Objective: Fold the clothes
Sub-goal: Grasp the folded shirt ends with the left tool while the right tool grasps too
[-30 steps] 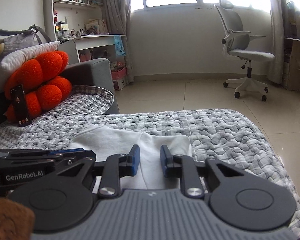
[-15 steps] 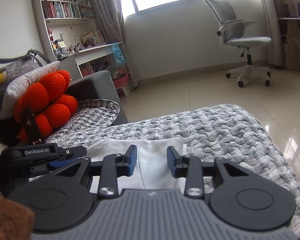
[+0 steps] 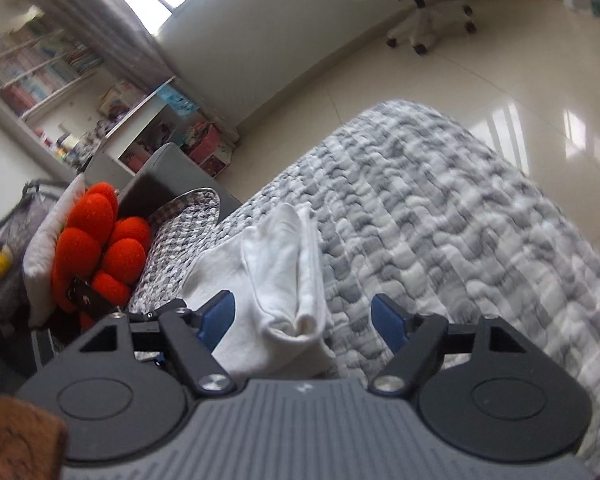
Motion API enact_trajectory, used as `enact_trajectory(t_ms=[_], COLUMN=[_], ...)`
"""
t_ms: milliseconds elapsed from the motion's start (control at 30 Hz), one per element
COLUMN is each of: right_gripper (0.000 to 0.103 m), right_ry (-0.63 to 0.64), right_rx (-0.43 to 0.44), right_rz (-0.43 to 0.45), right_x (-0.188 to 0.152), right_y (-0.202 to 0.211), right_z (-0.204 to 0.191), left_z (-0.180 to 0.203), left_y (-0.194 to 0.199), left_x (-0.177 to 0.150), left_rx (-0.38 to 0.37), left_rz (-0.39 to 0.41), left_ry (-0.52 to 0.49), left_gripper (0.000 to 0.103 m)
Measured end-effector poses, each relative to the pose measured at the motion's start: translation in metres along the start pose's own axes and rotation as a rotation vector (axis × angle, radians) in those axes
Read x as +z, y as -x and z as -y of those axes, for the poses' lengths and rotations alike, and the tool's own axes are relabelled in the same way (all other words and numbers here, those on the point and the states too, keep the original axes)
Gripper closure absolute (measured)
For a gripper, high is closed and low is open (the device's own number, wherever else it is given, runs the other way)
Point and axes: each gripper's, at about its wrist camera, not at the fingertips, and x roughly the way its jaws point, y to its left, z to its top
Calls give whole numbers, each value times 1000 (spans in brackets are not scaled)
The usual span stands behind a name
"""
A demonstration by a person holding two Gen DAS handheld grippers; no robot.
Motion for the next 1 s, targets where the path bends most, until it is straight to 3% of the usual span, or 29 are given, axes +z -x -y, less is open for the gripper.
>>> enact_trajectory(t_ms=[100,367,533,633,800,1000], right_gripper=[25,30,33,36,59,69], right_ry=[-127,-137,-107,-123,-147,-83], right_rx=[44,65,28,11,-25,-37], right_rz=[-50,-124,-81,-47,-18,14], right_x=[-3,-24,-34,-36,-37,-33], right_y=[-4,-30,-40,-41,-43,-48], right_z=[11,-12,-22,-22,-23,-39], left_z=[-6,-6,-2,0,-1,10], left_y=[-3,-13,-14,-15,-9,8], left_x=[-3,-14,-18,-19,-19,-17], left_rx=[-37,-53,-37,-19,-13,-14], left_rz=[21,82,116,130,134,144], left_ry=[68,131,143,152,167,117], left_gripper=[39,48,51,59,78,83])
